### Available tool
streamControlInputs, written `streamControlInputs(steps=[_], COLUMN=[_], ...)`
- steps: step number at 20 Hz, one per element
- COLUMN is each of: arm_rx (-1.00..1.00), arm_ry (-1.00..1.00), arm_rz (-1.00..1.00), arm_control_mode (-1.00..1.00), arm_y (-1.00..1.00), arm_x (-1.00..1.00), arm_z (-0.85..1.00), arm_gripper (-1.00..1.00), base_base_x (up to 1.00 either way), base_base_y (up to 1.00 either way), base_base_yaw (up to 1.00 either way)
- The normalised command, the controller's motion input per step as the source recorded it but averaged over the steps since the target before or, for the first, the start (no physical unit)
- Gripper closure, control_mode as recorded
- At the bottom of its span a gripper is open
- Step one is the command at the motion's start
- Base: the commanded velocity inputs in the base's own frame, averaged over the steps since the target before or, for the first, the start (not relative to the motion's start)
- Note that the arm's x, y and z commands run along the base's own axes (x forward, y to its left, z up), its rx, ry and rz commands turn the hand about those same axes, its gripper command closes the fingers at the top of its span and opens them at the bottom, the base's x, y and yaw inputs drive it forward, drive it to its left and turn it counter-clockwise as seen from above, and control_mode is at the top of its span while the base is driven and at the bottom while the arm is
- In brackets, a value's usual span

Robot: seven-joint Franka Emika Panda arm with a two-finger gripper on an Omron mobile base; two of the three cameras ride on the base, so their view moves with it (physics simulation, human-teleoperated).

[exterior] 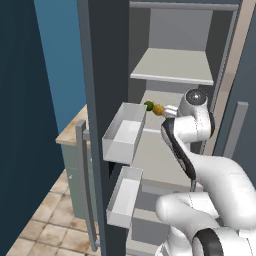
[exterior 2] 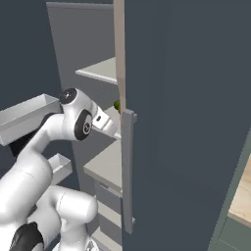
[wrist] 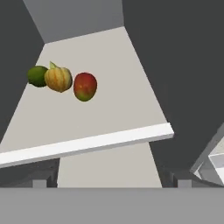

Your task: Take the lemon wedge and mango from the highest rack and move them to the second highest rack where the lime and squash are located, to maximize freezer space. Close the freezer door after rearranging.

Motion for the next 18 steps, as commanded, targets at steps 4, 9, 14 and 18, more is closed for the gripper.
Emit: streamControlInputs(steps=[4, 9, 14, 18], arm_rx=[0.0, 0.0, 0.02, 0.01], arm_ry=[0.0, 0.0, 0.05, 0.18], arm_rz=[0.0, 0.0, 0.0, 0.0], arm_control_mode=[-1.0, -1.0, -1.0, -1.0], arm_y=[0.0, 0.0, 0.0, 0.02], arm_x=[-1.0, -1.0, -1.0, -0.95], arm_z=[0.42, 0.4, 0.36, 0.25], arm_gripper=[-1.0, -1.0, -1.0, -1.0], base_base_x=[0.0, 0.0, 0.0, 0.0], base_base_y=[0.0, 0.0, 0.0, 0.0], base_base_yaw=[0.0, 0.0, 0.0, 0.0])
